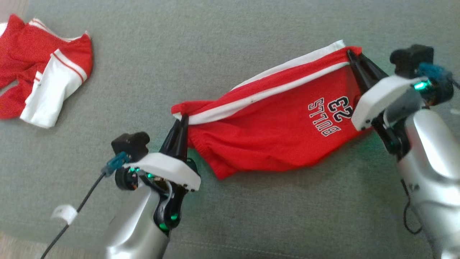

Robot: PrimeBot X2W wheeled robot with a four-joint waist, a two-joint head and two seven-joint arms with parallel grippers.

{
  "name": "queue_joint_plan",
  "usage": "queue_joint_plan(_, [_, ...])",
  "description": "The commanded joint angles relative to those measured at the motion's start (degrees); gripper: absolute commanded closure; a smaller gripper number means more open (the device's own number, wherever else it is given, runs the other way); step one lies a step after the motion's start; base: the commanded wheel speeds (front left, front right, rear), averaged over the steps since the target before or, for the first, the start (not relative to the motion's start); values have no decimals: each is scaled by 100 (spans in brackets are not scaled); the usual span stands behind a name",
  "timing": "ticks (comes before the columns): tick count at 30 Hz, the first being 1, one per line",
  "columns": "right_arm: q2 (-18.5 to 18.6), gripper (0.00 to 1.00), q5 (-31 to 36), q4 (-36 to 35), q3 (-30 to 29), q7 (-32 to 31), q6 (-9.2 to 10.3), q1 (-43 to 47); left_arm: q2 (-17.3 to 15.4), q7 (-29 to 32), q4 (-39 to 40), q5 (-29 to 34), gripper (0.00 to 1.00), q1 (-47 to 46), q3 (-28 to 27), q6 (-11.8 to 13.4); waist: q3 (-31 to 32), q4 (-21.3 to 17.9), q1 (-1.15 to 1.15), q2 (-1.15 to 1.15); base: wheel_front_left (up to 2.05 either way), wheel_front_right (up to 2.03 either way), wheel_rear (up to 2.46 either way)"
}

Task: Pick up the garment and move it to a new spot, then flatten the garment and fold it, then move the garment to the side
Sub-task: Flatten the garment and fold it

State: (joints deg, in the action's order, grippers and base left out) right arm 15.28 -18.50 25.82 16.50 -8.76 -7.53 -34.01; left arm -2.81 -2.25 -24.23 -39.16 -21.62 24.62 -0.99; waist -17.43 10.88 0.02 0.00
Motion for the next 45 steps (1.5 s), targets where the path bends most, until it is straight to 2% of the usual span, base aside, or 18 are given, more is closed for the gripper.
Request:
queue_joint_plan(1, [46,100,-124,89,135,27,4,-293,-31,-57,44,-78,100,-267,-100,22,-87,74,-2,0,0,0,0])
queue_joint_plan(5, [-18,100,-364,839,256,87,4,-817,-14,-154,-214,-227,100,-525,42,81,-124,113,-2,0,0,0,0])
queue_joint_plan(9, [-24,100,-293,1510,427,314,4,-1250,-10,-215,-373,-469,100,-733,305,188,-134,148,-2,0,0,0,0])
queue_joint_plan(10, [-48,84,-274,1657,469,397,4,-1334,-9,-239,-393,-524,64,-774,380,226,-125,153,-2,0,0,0,0])
queue_joint_plan(11, [-85,52,-270,1796,501,486,4,-1409,-9,-265,-410,-574,36,-804,449,265,-111,154,-2,0,0,0,0])
queue_joint_plan(12, [-123,0,-264,1923,527,595,4,-1475,-9,-293,-422,-614,0,-825,515,304,-92,153,-2,0,0,0,0])
queue_joint_plan(19, [-302,0,-254,2592,693,1189,4,-1656,-22,-469,-424,-591,0,-671,765,417,151,138,-2,0,0,0,0])
queue_joint_plan(26, [-222,0,-465,2980,1042,1482,4,-1477,-450,-687,63,-384,0,57,869,578,605,103,-2,0,0,0,0])
queue_joint_plan(27, [-144,0,-545,3061,1156,1453,4,-1364,-612,-728,299,-327,0,292,870,673,741,113,-2,0,0,0,0])
queue_joint_plan(35, [142,0,-972,3410,1372,1073,4,-930,-1223,-924,1302,28,0,940,795,1114,995,276,-2,0,0,0,0])
queue_joint_plan(40, [306,0,-1191,3671,1392,711,4,-793,-1414,-966,1701,136,0,1146,689,1383,869,449,-2,0,0,0,0])
queue_joint_plan(45, [290,0,-1525,3750,1414,310,4,-641,-1466,-1007,1918,118,0,1283,576,1542,772,571,-2,0,0,0,0])
